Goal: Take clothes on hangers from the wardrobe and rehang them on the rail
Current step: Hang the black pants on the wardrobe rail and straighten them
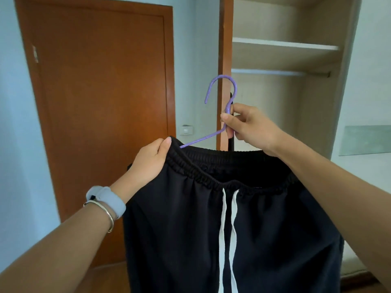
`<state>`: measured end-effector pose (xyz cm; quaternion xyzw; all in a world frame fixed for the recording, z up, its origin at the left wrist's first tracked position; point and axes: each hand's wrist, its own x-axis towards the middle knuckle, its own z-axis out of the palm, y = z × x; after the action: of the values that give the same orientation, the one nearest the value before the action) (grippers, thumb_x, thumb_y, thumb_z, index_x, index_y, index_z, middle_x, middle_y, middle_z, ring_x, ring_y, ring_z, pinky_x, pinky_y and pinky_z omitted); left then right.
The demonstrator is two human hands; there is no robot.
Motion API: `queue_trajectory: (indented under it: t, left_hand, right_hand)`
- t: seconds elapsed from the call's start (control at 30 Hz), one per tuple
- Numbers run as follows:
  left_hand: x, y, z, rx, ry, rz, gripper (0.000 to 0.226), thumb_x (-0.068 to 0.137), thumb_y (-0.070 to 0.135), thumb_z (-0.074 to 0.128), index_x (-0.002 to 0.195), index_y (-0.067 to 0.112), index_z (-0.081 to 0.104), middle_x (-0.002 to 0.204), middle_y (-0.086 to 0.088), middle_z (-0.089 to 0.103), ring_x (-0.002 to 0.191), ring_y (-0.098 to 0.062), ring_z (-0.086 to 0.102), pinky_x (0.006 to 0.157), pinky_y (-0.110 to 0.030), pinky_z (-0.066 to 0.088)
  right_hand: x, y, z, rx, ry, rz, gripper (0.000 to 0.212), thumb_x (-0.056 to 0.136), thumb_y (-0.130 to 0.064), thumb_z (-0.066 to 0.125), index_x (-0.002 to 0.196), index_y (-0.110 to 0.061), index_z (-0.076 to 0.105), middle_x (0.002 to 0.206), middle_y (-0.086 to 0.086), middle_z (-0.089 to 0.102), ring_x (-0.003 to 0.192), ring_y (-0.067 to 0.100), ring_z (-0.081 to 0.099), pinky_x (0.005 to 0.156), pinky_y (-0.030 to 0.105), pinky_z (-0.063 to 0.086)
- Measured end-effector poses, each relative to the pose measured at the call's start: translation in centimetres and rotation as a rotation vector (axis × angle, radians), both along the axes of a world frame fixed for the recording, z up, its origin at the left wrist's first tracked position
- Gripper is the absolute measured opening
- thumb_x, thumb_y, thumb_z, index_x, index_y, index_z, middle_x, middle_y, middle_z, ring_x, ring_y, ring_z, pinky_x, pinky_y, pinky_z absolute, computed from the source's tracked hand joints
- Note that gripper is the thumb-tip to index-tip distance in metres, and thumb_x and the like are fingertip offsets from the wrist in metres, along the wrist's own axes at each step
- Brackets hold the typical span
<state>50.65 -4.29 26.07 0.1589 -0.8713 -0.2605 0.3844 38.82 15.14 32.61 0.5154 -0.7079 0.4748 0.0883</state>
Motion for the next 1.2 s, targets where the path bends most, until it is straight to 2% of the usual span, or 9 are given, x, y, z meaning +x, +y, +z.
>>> queue_trajectory:
  t: [0.13,0.27,0.37,0.5,0.8,0.9,1.03,1.13,1.2]
  left_hand:
    - [-6.8,-4.4,0.8,0.016,-0.132,-0.192,0.049,0.097,0.041,0.028,0.067,0.012,0.054,0.072,0.002,0.053,0.076,-0.017,0.051,0.065,-0.024,0.034]
    - [-14.0,-5.1,1.2,-0.148,-0.233,-0.277,0.048,0.099,0.033,0.027,0.057,0.012,0.040,0.059,-0.002,0.044,0.065,-0.022,0.045,0.057,-0.027,0.031]
    - [-19.4,-4.0,0.9,-0.253,-0.099,-0.432,0.042,0.097,0.032,0.032,0.079,0.004,0.056,0.072,-0.007,0.055,0.075,-0.025,0.053,0.070,-0.034,0.040]
    - [-25.7,0.3,0.9,-0.334,0.059,-0.703,0.028,0.094,0.031,0.043,0.103,0.010,0.060,0.092,0.004,0.056,0.087,-0.011,0.051,0.078,-0.022,0.037]
    - [-39.2,5.3,1.9,-0.178,0.084,-0.925,0.029,0.096,0.026,0.042,0.092,0.007,0.064,0.052,0.007,0.038,0.038,0.000,0.039,0.043,-0.012,0.031]
    - [-42.6,6.0,2.5,-0.170,0.130,-0.957,0.028,0.095,0.025,0.044,0.090,0.007,0.065,0.054,0.010,0.042,0.044,0.007,0.044,0.048,-0.006,0.033]
    - [-48.1,6.0,3.6,-0.151,0.154,-0.983,0.028,0.095,0.023,0.045,0.092,0.006,0.067,0.067,0.009,0.053,0.062,-0.003,0.046,0.058,0.000,0.033]
    - [-52.1,5.7,4.4,-0.163,0.184,-1.011,0.029,0.094,0.023,0.046,0.093,0.004,0.067,0.079,0.002,0.058,0.075,-0.013,0.049,0.061,-0.015,0.031]
    - [-54.4,5.7,5.1,-0.164,0.222,-1.042,0.028,0.094,0.022,0.046,0.092,0.003,0.067,0.082,-0.002,0.058,0.079,-0.015,0.049,0.063,-0.018,0.027]
  right_hand:
    - [-4.2,-2.2,-0.3,0.004,-0.088,-0.060,0.021,0.096,-0.023,0.046,0.081,-0.009,0.053,0.060,0.004,0.053,0.038,0.002,0.036,0.041,0.007,0.030]
    - [-9.2,-2.7,-1.4,-0.052,-0.182,-0.247,0.019,0.093,-0.028,0.051,0.082,-0.014,0.058,0.057,-0.002,0.055,0.058,0.015,0.039,0.053,0.016,0.036]
    - [-12.5,-2.6,-2.1,-0.100,-0.204,-0.396,0.021,0.092,-0.027,0.052,0.073,-0.020,0.058,0.050,-0.010,0.056,0.062,0.019,0.042,0.060,0.024,0.038]
    - [-16.1,-2.2,-1.8,-0.152,-0.176,-0.483,0.022,0.093,-0.018,0.052,0.071,-0.017,0.055,0.050,-0.005,0.055,0.035,0.001,0.039,0.042,0.011,0.034]
    - [-25.1,1.2,-1.0,-0.074,-0.057,-0.734,0.020,0.093,-0.023,0.051,0.087,-0.007,0.062,0.064,0.002,0.061,0.045,0.013,0.044,0.040,0.007,0.034]
    - [-27.5,2.3,0.0,0.057,-0.028,-0.815,0.032,0.096,-0.025,0.043,0.098,-0.002,0.066,0.082,0.005,0.068,0.059,0.018,0.059,0.050,0.012,0.043]
    - [-30.0,5.5,0.7,0.294,0.064,-1.124,0.042,0.092,-0.045,0.042,0.097,-0.012,0.069,0.098,0.013,0.071,0.093,0.027,0.065,0.092,0.036,0.049]
    - [-30.7,8.2,-0.3,0.317,-0.011,-1.272,0.036,0.090,-0.049,0.044,0.087,-0.021,0.067,0.096,0.002,0.068,0.096,0.019,0.059,0.087,0.030,0.042]
    - [-31.2,9.4,-1.3,0.300,-0.085,-1.272,0.028,0.090,-0.046,0.046,0.099,-0.028,0.065,0.106,-0.003,0.065,0.103,0.014,0.055,0.092,0.027,0.039]
